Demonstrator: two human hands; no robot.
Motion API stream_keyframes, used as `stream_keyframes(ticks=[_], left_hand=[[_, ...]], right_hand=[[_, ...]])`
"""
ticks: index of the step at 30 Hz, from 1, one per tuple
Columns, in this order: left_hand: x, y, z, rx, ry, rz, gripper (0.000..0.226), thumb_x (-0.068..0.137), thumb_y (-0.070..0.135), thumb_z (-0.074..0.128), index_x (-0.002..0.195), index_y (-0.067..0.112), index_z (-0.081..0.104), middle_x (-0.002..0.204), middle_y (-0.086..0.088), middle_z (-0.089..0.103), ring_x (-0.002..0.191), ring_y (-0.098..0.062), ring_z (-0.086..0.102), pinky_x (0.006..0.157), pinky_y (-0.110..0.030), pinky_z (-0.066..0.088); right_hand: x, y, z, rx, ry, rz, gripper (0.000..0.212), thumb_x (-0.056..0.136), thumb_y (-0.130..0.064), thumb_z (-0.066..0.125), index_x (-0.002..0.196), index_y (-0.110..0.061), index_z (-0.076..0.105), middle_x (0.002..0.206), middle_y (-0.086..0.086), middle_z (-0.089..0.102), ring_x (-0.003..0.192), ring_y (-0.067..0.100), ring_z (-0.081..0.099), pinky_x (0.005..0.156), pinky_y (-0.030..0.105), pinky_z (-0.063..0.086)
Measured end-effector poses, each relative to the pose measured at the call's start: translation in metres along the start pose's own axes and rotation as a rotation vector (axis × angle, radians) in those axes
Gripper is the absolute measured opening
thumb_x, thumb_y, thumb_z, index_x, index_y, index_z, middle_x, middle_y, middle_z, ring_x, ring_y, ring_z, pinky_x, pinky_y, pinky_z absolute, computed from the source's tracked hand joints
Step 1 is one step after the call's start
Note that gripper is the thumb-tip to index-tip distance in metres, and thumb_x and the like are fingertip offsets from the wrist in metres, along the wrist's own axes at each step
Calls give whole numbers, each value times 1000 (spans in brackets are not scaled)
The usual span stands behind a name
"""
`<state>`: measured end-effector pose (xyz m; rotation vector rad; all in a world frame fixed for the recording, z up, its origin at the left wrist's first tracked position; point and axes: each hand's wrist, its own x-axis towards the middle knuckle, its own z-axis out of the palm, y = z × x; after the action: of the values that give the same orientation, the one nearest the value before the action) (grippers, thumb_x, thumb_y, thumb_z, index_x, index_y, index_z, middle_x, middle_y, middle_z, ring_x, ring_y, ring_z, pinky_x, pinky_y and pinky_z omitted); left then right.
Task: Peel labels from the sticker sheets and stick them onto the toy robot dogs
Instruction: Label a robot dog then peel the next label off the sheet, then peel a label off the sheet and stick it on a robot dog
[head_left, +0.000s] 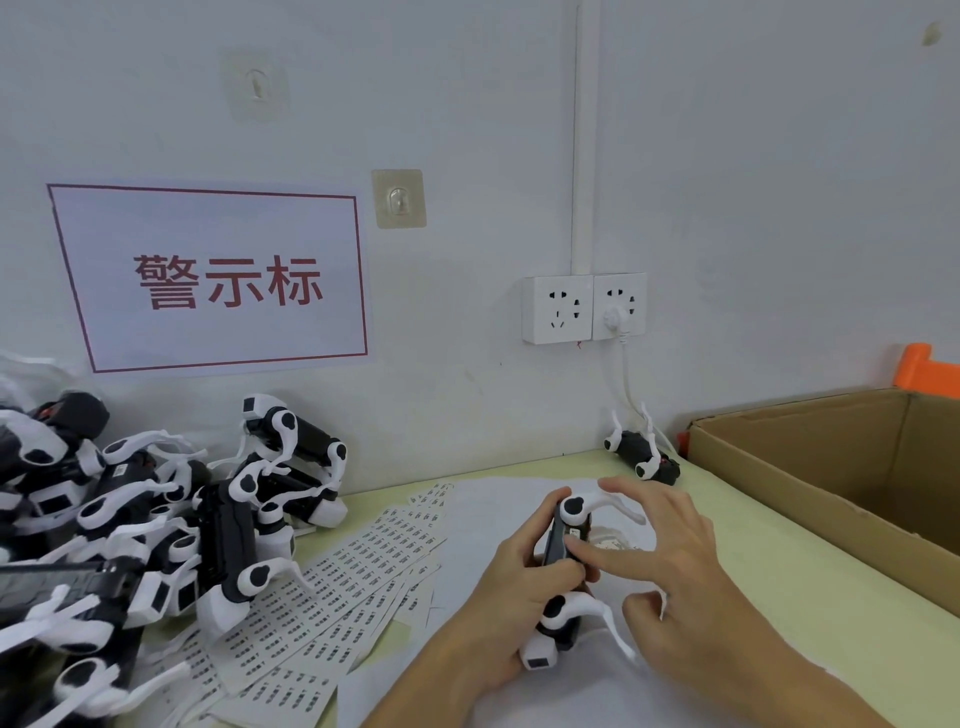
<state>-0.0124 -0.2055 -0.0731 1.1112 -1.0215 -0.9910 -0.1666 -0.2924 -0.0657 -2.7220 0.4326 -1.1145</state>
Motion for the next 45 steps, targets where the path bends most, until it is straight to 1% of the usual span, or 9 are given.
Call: stream_keyframes(ticks=[5, 13, 20, 24, 27, 29, 33, 38, 45], left_hand=[[-1, 2, -1, 2, 15, -29, 70, 74, 8, 62, 131, 49, 58, 99, -6, 70, 94, -25, 62, 90, -39, 42], [-2, 4, 1, -13, -11, -30, 65, 74, 10, 61, 130, 43, 60, 88, -8, 64, 87, -23, 56, 82, -40, 36], [-6, 9, 1, -125, -30, -103, 58, 75, 11, 59, 127, 37, 64, 89, -9, 61, 81, -23, 56, 68, -28, 46], [-7, 11, 0, -270, -55, -128, 59, 77, 8, 46, 128, 31, 64, 95, -14, 56, 71, -21, 55, 62, -29, 45], [-9, 9, -6, -340, -5, -173, 62, 89, 4, 39, 137, 41, 55, 106, -22, 67, 74, -28, 64, 63, -30, 51], [-10, 8, -7, -301, 1, -201, 60, 91, 4, 40, 139, 39, 47, 111, -26, 70, 79, -32, 63, 69, -33, 48], [-14, 12, -5, -218, -82, -191, 58, 76, 9, 54, 133, 15, 45, 117, -29, 67, 80, -35, 64, 66, -32, 51], [-14, 15, -3, -192, -101, -147, 40, 74, 10, 61, 114, 10, 64, 110, -33, 68, 71, -34, 68, 64, -31, 54], [-11, 15, -7, -277, -81, -133, 51, 73, 13, 64, 124, 12, 68, 113, -26, 68, 81, -42, 68, 63, -32, 55]], right_hand=[[0, -2, 2, 116, 37, 44, 72, 63, -4, 44, 106, -55, 72, 147, -16, 38, 136, -2, 23, 105, 21, 16], [-1, -3, 4, 14, 81, 60, 74, 60, -1, 47, 117, -42, 72, 141, -1, 47, 130, 2, 27, 100, 28, 22], [0, -1, 4, 107, 16, 96, 69, 68, -4, 41, 109, -51, 72, 144, -12, 40, 134, -10, 17, 106, 27, 19], [0, -5, 1, 260, 153, 187, 59, 73, 0, 45, 93, -47, 73, 135, -17, 50, 129, -5, 39, 98, 12, 31], [2, -3, -3, 344, 195, 285, 55, 90, 5, 53, 113, -45, 60, 126, -30, 53, 122, -7, 47, 92, 14, 38], [2, 1, -5, 451, 161, 397, 45, 96, -14, 57, 121, -51, 51, 126, -35, 52, 122, -9, 47, 91, 20, 40], [3, 8, -8, 739, 29, 658, 46, 78, -56, 55, 123, -55, 57, 124, -23, 60, 114, -2, 57, 94, 28, 43], [6, 7, -9, 958, -134, 712, 41, 79, -57, 65, 116, -42, 70, 106, 0, 76, 85, 16, 72, 70, 32, 50], [10, 8, -10, 977, -76, 717, 24, 95, -37, 57, 103, -29, 78, 79, -2, 69, 63, 13, 47, 62, 28, 40]])
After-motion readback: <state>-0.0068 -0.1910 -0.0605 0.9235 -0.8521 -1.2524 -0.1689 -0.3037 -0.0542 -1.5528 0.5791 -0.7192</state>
